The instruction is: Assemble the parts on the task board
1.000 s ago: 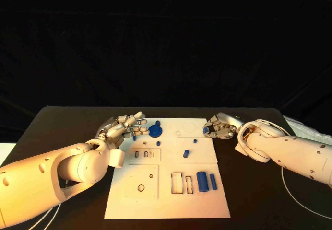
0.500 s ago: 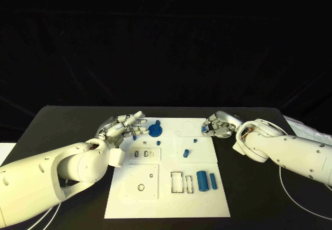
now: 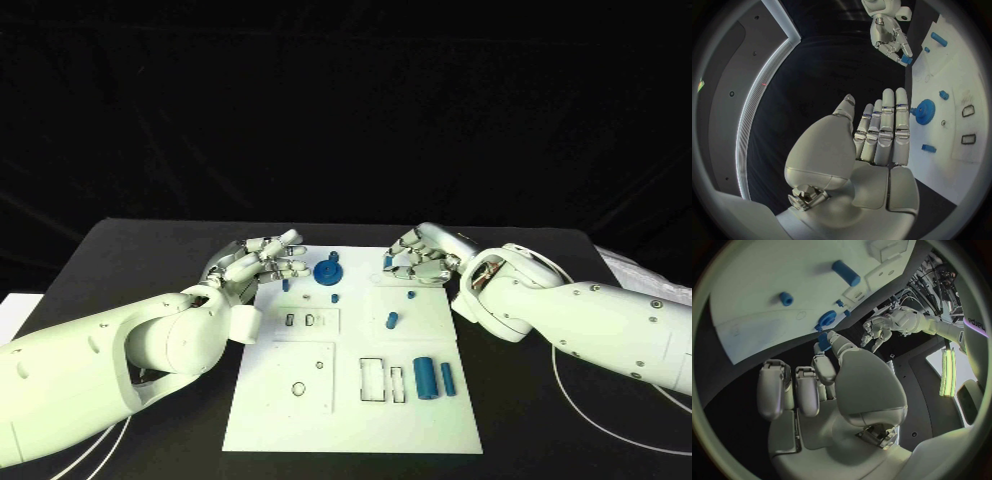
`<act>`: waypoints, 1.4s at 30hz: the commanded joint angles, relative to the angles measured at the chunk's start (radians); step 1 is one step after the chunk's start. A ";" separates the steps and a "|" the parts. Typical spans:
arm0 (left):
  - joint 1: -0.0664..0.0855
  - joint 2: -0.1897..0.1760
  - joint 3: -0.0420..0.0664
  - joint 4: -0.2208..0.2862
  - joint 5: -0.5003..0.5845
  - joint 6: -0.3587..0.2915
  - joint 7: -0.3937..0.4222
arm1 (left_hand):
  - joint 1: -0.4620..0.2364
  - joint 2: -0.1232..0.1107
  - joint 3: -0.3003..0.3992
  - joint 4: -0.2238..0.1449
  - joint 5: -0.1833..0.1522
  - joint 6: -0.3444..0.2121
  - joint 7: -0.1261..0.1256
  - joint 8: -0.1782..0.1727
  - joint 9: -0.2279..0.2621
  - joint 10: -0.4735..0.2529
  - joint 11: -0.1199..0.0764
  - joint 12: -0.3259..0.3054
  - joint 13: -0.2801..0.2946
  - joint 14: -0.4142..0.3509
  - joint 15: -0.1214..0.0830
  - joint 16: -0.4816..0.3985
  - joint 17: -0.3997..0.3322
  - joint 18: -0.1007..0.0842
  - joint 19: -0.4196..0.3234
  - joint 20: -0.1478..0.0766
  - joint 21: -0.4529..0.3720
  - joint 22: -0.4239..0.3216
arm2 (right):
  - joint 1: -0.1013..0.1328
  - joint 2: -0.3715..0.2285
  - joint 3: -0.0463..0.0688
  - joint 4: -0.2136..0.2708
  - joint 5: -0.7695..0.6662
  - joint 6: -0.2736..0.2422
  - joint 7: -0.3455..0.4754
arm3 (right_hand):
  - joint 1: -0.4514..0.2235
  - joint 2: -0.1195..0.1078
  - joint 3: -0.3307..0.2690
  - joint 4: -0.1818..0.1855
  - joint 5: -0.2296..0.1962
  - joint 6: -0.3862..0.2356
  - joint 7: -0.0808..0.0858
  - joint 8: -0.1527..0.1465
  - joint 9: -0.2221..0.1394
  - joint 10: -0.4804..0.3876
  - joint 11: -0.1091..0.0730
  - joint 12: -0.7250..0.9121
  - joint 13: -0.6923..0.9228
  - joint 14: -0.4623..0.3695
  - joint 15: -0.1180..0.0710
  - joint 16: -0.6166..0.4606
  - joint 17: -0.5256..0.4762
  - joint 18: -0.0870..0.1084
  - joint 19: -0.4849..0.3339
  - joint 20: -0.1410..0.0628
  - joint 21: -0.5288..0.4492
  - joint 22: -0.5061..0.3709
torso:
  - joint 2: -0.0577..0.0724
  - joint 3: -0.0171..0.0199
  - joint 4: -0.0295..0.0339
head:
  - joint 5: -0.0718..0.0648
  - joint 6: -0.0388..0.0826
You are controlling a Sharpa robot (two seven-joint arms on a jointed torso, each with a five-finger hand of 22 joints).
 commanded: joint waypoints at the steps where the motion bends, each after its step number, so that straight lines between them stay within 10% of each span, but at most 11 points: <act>1: -0.001 0.003 0.001 -0.018 0.006 0.020 0.012 | 0.004 0.007 0.000 -0.008 0.002 -0.001 0.005 -0.005 -0.001 -0.001 0.001 -0.005 -0.002 -0.009 0.000 0.003 0.001 0.010 0.002 -0.003 0.006 0.001 | -0.002 0.038 0.000 0.022 -0.099 0.028 -0.117 | 0.000 0.010 0.006 0.001 0.004 0.001 -0.007 -0.003 0.003 -0.010 -0.001 -0.006 -0.004 0.076 -0.006 -0.001 0.119 -0.013 -0.001 -0.004 0.002 -0.004 | -0.010 -0.0060 0.0132 | 0.010 -0.015; 16: -0.001 0.003 0.000 -0.055 0.017 0.018 0.020 | 0.005 0.008 0.000 -0.009 0.002 -0.001 0.004 -0.005 -0.001 0.000 0.001 -0.005 -0.002 -0.009 0.000 0.003 0.002 0.010 0.002 -0.003 0.006 0.001 | -0.043 0.195 -0.015 0.016 -0.252 0.094 -0.206 | 0.001 0.011 0.009 -0.001 0.008 0.000 -0.008 -0.004 0.003 -0.013 -0.001 -0.012 -0.008 0.075 -0.005 -0.003 0.116 -0.013 -0.002 -0.004 0.000 -0.008 | -0.024 -0.0202 0.0228 | 0.034 -0.046; 42: -0.001 -0.004 0.001 -0.032 0.019 0.022 0.019 | 0.005 0.008 0.000 -0.009 0.002 -0.001 0.004 -0.005 -0.001 0.000 0.001 -0.005 -0.002 -0.009 0.000 0.003 0.002 0.010 0.002 -0.003 0.006 0.001 | -0.087 0.246 -0.027 -0.011 -0.303 0.160 -0.262 | -0.016 0.000 0.006 0.004 0.007 -0.002 -0.005 -0.008 0.003 -0.023 0.002 -0.032 -0.024 0.074 -0.004 -0.006 0.113 -0.011 -0.006 -0.003 -0.006 -0.018 | -0.022 -0.0159 0.0211 | 0.039 -0.059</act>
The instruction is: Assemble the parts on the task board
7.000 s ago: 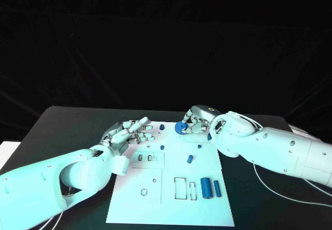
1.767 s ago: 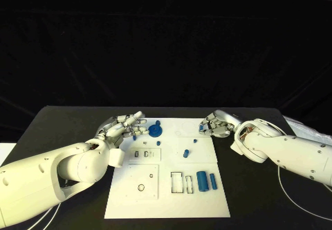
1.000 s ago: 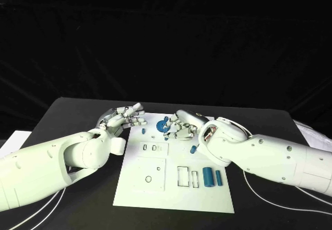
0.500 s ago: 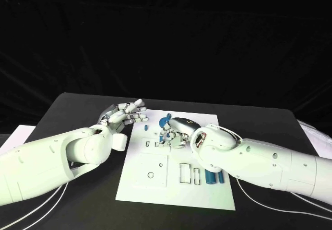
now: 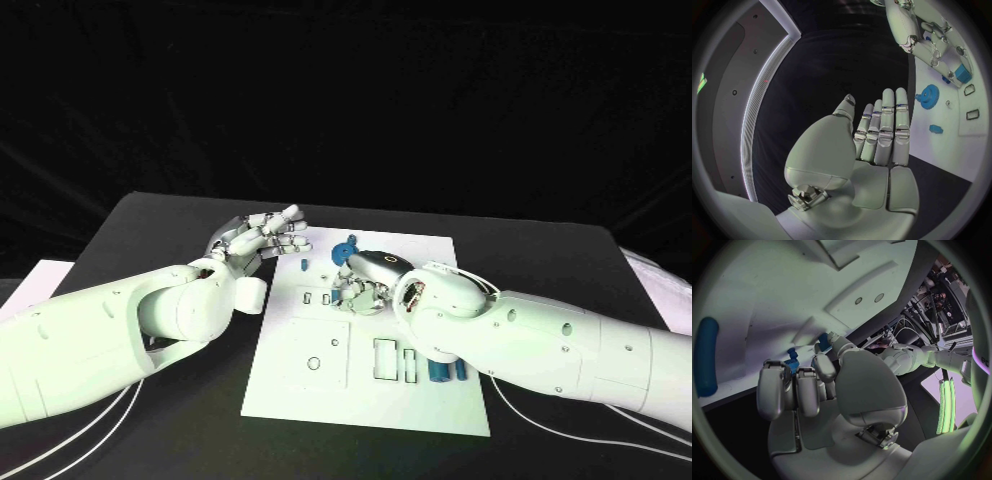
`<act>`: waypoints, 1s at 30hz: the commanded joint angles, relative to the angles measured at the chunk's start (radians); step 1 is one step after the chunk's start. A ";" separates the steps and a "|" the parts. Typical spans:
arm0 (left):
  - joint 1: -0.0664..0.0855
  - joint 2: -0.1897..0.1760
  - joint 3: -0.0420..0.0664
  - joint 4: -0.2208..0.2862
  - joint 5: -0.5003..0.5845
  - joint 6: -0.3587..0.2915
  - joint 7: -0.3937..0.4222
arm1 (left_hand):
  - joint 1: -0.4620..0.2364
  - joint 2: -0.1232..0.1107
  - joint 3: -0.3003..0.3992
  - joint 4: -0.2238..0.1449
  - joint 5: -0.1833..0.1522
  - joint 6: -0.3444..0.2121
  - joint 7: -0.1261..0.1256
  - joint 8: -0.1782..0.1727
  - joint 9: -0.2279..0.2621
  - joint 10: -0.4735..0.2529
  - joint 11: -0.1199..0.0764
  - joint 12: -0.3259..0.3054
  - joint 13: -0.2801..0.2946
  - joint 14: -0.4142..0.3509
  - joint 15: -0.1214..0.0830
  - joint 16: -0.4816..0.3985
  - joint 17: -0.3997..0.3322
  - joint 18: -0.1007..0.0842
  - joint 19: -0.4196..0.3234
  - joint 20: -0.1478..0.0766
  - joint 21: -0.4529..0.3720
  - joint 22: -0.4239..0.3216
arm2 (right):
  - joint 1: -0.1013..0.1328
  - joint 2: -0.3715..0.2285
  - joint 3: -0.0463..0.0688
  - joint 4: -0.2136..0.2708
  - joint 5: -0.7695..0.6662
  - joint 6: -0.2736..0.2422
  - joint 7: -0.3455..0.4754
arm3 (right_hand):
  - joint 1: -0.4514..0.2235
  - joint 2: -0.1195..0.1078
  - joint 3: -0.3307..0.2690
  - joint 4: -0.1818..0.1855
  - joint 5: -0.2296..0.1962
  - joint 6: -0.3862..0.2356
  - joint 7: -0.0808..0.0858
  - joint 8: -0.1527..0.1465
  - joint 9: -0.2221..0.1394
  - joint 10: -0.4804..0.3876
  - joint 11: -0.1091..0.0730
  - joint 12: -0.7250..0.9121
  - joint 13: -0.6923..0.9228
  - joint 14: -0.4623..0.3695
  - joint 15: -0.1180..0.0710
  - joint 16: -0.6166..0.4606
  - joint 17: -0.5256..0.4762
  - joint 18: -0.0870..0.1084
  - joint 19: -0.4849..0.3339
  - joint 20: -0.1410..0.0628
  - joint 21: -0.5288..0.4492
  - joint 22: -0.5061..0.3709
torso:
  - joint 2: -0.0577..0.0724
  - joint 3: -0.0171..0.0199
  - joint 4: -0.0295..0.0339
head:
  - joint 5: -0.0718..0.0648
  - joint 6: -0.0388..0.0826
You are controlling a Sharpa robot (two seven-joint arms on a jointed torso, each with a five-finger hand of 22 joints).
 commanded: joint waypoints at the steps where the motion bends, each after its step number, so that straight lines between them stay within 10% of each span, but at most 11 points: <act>1: 0.000 0.001 0.001 0.004 0.003 0.021 0.012 | 0.005 0.008 -0.002 -0.006 0.002 -0.001 0.004 -0.005 -0.001 0.000 0.001 -0.005 -0.002 -0.009 0.000 0.003 0.001 0.010 0.002 -0.003 0.006 0.002 | -0.006 0.003 -0.003 -0.006 -0.029 0.035 -0.024 | -0.011 -0.004 0.000 0.005 0.003 0.003 0.000 0.003 0.001 -0.009 0.001 -0.004 -0.001 0.074 -0.004 -0.006 0.112 -0.011 -0.006 -0.003 -0.007 -0.002 | 0.000 -0.0003 0.0005 | -0.002 0.000; 30: 0.000 0.003 0.001 0.008 0.003 0.024 0.009 | 0.007 0.009 -0.001 -0.008 0.001 -0.001 0.005 -0.006 -0.001 0.000 0.001 -0.006 -0.002 -0.010 0.000 0.003 0.004 0.010 0.001 -0.004 0.007 0.002 | -0.009 -0.006 -0.005 -0.002 -0.072 0.068 -0.043 | -0.014 -0.075 -0.008 -0.024 0.007 -0.022 0.014 -0.019 -0.005 -0.040 0.012 -0.062 -0.047 0.074 0.005 -0.007 0.117 -0.009 -0.011 0.004 -0.016 -0.014 | 0.001 -0.0004 -0.0001 | -0.009 -0.005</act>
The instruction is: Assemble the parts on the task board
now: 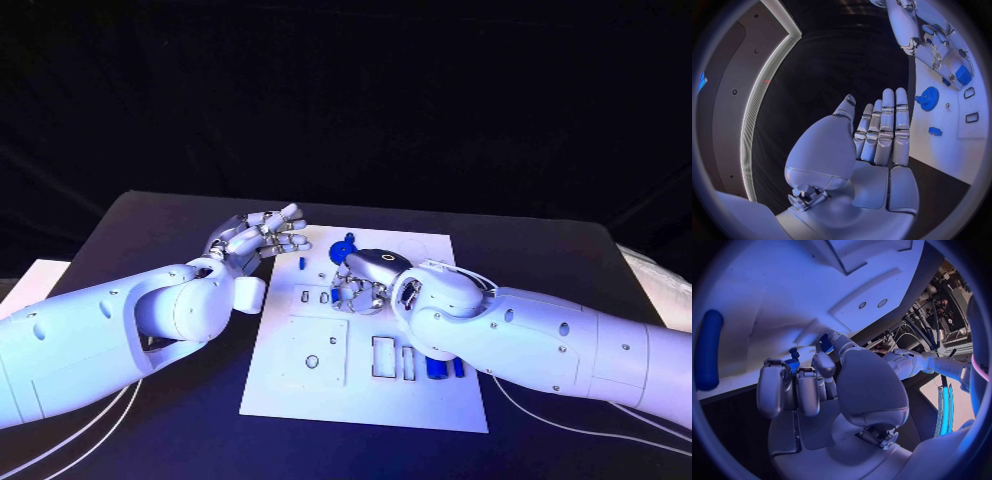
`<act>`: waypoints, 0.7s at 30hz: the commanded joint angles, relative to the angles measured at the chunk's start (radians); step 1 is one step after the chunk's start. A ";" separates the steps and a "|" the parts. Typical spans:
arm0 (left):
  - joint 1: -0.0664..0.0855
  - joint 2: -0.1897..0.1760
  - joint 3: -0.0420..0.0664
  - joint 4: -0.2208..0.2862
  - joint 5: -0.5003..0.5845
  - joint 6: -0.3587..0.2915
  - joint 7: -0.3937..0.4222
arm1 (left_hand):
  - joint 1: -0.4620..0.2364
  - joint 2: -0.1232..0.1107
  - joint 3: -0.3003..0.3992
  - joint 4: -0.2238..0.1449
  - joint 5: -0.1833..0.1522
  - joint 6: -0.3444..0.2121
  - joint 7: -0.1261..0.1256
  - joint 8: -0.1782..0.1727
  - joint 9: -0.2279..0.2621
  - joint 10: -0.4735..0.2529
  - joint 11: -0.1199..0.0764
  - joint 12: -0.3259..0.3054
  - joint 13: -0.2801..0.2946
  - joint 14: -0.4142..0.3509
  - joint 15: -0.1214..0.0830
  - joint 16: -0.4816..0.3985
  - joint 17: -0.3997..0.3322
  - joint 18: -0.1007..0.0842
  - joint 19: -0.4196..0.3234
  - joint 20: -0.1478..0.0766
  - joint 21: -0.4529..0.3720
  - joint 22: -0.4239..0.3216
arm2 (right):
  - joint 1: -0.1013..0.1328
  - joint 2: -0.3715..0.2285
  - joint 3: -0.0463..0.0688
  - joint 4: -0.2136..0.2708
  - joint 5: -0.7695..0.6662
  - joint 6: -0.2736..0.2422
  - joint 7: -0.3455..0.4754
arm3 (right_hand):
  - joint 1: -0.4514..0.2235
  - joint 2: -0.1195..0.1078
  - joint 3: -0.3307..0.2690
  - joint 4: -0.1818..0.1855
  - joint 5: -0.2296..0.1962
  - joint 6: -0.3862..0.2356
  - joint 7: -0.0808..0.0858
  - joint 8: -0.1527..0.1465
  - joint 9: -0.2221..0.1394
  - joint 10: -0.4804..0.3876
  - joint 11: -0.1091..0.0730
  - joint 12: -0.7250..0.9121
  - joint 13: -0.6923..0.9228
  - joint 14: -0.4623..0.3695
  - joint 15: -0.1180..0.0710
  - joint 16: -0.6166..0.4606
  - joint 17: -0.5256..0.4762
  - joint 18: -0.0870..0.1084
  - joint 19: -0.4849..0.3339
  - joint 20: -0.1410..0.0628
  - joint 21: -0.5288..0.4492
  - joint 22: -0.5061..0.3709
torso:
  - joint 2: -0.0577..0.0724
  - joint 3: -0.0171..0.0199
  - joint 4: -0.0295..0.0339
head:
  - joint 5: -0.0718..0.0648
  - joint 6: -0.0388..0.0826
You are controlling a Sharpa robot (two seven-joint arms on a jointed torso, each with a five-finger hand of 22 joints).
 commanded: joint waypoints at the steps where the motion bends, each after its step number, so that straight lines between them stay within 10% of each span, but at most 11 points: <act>1: 0.000 0.002 0.001 0.003 0.002 0.021 0.009 | 0.003 0.005 0.002 -0.005 0.001 -0.001 0.005 -0.006 -0.001 0.000 0.001 -0.006 -0.001 -0.010 0.000 0.003 0.001 0.010 0.001 -0.003 0.007 0.002 | -0.008 -0.002 -0.007 -0.005 -0.016 0.048 -0.033 | -0.009 -0.011 -0.007 0.001 0.001 -0.005 0.003 -0.008 0.000 -0.006 0.004 -0.007 -0.002 0.074 0.005 -0.007 0.117 -0.009 -0.004 0.004 -0.005 -0.001 | 0.000 0.0000 -0.0006 | 0.000 0.000; 21: 0.000 0.008 0.001 -0.001 0.001 0.021 -0.003 | -0.003 0.007 -0.003 -0.015 0.000 -0.002 -0.002 -0.008 -0.001 0.008 -0.012 -0.009 -0.001 0.095 -0.025 0.098 0.064 0.013 0.072 -0.027 0.077 0.039 | -0.013 -0.026 -0.006 0.047 -0.009 -0.195 0.029 | -0.037 -0.062 -0.096 0.036 -0.032 -0.093 0.026 -0.050 -0.018 -0.104 0.027 -0.123 -0.112 0.071 0.025 -0.016 0.110 -0.005 -0.016 0.022 -0.022 -0.027 | 0.000 0.0012 -0.0006 | -0.001 -0.001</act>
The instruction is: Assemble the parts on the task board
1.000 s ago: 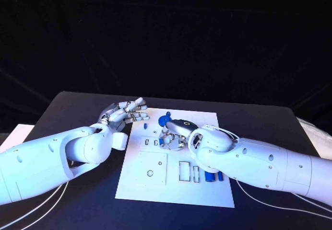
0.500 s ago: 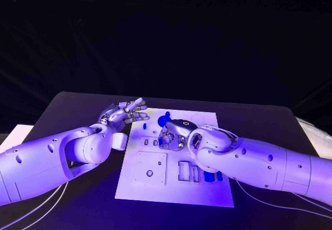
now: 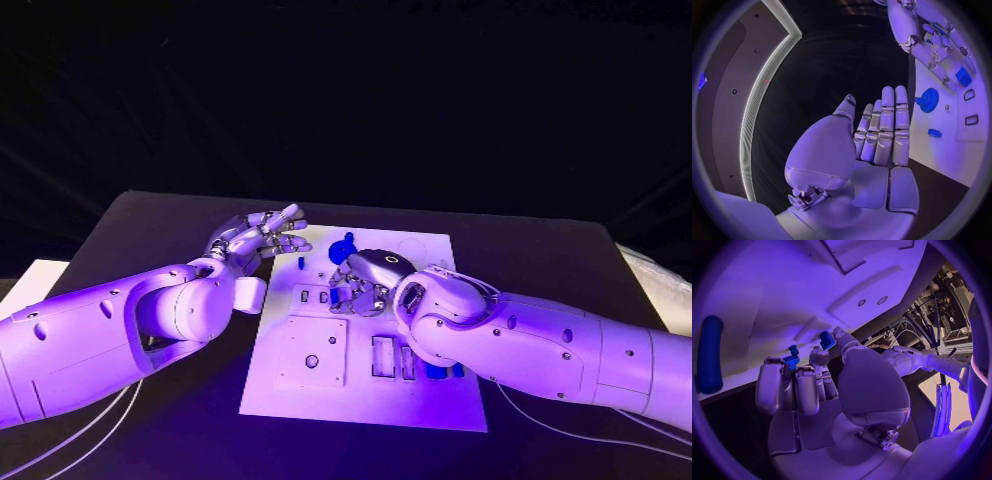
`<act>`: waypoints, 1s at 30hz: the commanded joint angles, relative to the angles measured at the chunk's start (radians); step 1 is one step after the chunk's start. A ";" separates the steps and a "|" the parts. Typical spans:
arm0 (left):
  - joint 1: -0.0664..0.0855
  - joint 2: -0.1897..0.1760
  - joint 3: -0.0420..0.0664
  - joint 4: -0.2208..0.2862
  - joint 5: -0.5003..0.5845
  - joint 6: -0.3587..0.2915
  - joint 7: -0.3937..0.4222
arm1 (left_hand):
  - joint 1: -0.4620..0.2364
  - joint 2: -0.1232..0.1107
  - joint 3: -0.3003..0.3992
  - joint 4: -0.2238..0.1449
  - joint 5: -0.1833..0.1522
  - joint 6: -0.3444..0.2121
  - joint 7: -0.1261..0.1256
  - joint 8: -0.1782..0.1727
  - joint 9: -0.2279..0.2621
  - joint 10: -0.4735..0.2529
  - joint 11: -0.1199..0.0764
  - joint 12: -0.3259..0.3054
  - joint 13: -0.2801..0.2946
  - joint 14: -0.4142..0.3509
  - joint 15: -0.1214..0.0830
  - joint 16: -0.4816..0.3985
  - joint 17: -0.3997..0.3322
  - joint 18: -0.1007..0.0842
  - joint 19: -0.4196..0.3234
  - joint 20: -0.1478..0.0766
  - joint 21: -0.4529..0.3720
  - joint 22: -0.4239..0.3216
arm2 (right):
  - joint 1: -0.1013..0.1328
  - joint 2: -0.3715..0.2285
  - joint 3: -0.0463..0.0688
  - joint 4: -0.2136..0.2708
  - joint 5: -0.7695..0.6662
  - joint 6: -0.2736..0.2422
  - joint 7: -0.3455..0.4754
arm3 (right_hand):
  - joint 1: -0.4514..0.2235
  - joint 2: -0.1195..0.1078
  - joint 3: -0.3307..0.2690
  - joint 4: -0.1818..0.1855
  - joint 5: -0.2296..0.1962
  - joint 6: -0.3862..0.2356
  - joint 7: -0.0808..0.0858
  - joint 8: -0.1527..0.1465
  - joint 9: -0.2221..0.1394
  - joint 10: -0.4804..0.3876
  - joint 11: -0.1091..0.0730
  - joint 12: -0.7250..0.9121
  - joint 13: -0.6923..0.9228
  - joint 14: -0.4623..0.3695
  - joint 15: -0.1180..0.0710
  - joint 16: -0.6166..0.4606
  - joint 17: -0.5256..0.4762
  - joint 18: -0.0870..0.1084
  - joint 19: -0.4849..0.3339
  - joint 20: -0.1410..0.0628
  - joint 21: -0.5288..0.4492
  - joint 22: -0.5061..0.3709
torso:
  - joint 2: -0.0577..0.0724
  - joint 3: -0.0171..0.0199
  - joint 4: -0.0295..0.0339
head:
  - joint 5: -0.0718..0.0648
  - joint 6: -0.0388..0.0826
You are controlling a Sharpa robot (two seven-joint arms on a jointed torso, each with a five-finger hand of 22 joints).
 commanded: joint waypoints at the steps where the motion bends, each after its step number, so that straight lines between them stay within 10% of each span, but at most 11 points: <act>1: 0.000 0.003 0.001 -0.001 -0.003 0.017 -0.004 | -0.006 0.006 -0.002 -0.009 0.000 -0.002 -0.005 -0.004 -0.001 0.011 -0.012 -0.002 0.000 0.066 -0.016 0.073 0.043 0.013 0.048 -0.015 0.050 0.027 | -0.002 -0.012 0.003 0.027 -0.006 -0.113 0.040 | 0.004 -0.008 -0.013 0.003 0.004 -0.008 0.001 -0.006 -0.002 -0.009 0.001 -0.004 -0.004 0.071 0.011 -0.006 0.110 -0.005 -0.002 0.008 -0.006 -0.001 | -0.001 0.0012 -0.0009 | 0.002 -0.001; 6: 0.000 0.002 0.000 -0.003 -0.074 -0.004 -0.047 | -0.011 0.005 -0.004 -0.007 0.000 0.012 -0.030 0.003 0.002 0.108 -0.046 0.048 0.025 0.133 -0.052 0.282 0.193 0.012 0.126 -0.051 0.179 0.103 | 0.002 -0.060 0.016 0.087 0.027 -0.160 0.121 | 0.008 -0.007 -0.020 0.008 0.013 -0.010 0.002 -0.005 -0.003 -0.004 0.002 0.006 0.004 0.073 0.012 -0.003 0.117 -0.007 0.002 0.010 -0.002 0.008 | -0.003 0.0026 -0.0027 | 0.004 0.002; 9: 0.001 -0.004 0.001 -0.002 -0.155 -0.006 -0.133 | -0.004 0.000 0.000 -0.009 -0.001 0.027 -0.048 0.013 0.004 0.171 -0.069 0.105 0.059 0.194 -0.073 0.631 0.543 0.009 0.161 -0.072 0.274 0.173 | 0.019 -0.107 0.024 0.125 0.112 -0.151 0.210 | 0.012 0.000 -0.021 0.010 0.014 -0.009 0.001 -0.003 -0.003 0.000 0.002 0.011 0.007 0.072 0.012 -0.006 0.112 -0.006 0.002 0.010 -0.002 0.009 | -0.006 0.0065 -0.0053 | 0.007 0.002; 13: 0.008 -0.015 0.001 0.006 -0.355 0.024 -0.367 | -0.028 -0.014 -0.009 -0.002 0.000 0.090 -0.102 0.072 0.030 0.229 -0.117 0.337 0.239 0.262 -0.112 1.080 1.029 -0.045 0.251 -0.111 0.656 0.609 | 0.077 -0.204 0.030 0.166 0.319 -0.084 0.310 | 0.036 0.022 -0.014 0.006 0.019 -0.010 0.002 0.000 -0.005 -0.014 0.002 -0.002 -0.006 0.066 0.012 -0.020 0.090 -0.003 -0.006 0.011 -0.012 -0.010 | -0.017 0.0129 -0.0089 | 0.014 -0.002; 18: 0.041 -0.008 0.001 0.004 -0.623 0.152 -0.655 | -0.078 0.007 -0.018 0.040 -0.036 0.105 -0.125 0.163 0.094 0.181 -0.135 0.759 0.640 0.295 -0.129 1.206 1.191 -0.074 0.269 -0.115 0.835 0.830 | 0.138 -0.302 0.032 0.173 0.492 -0.050 0.335 | 0.046 0.037 -0.009 0.005 0.022 -0.009 0.003 0.003 -0.006 -0.014 0.002 -0.002 -0.008 0.065 0.012 -0.025 0.083 -0.003 -0.007 0.011 -0.013 -0.011 | -0.031 0.0187 -0.0167 | 0.023 -0.008; 22: 0.058 0.009 0.001 -0.002 -0.768 0.217 -0.788 | -0.113 0.015 -0.038 0.081 -0.036 0.091 -0.125 0.213 0.133 0.191 -0.142 0.923 0.809 0.309 -0.133 1.239 1.238 -0.092 0.311 -0.125 0.928 0.966 | 0.158 -0.351 0.032 0.174 0.539 -0.048 0.337 | 0.050 0.047 -0.006 0.006 0.027 -0.004 0.002 0.008 -0.005 0.001 0.001 0.018 0.009 0.065 0.011 -0.025 0.084 -0.004 -0.005 0.011 -0.011 -0.006 | -0.037 0.0262 -0.0221 | 0.032 -0.013; 30: 0.080 0.068 0.001 -0.041 -0.961 0.304 -0.970 | -0.180 0.025 -0.116 0.174 -0.043 0.040 -0.147 0.378 0.284 0.193 -0.159 1.053 0.945 0.309 -0.149 1.239 1.238 -0.114 0.362 -0.143 1.013 1.100 | 0.170 -0.397 0.032 0.163 0.566 -0.048 0.328 | 0.051 0.050 -0.006 0.006 0.033 -0.001 0.001 0.009 -0.005 0.004 0.001 0.020 0.010 0.065 0.011 -0.027 0.082 -0.004 -0.004 0.010 -0.010 -0.006 | -0.043 0.0395 -0.0338 | 0.045 -0.020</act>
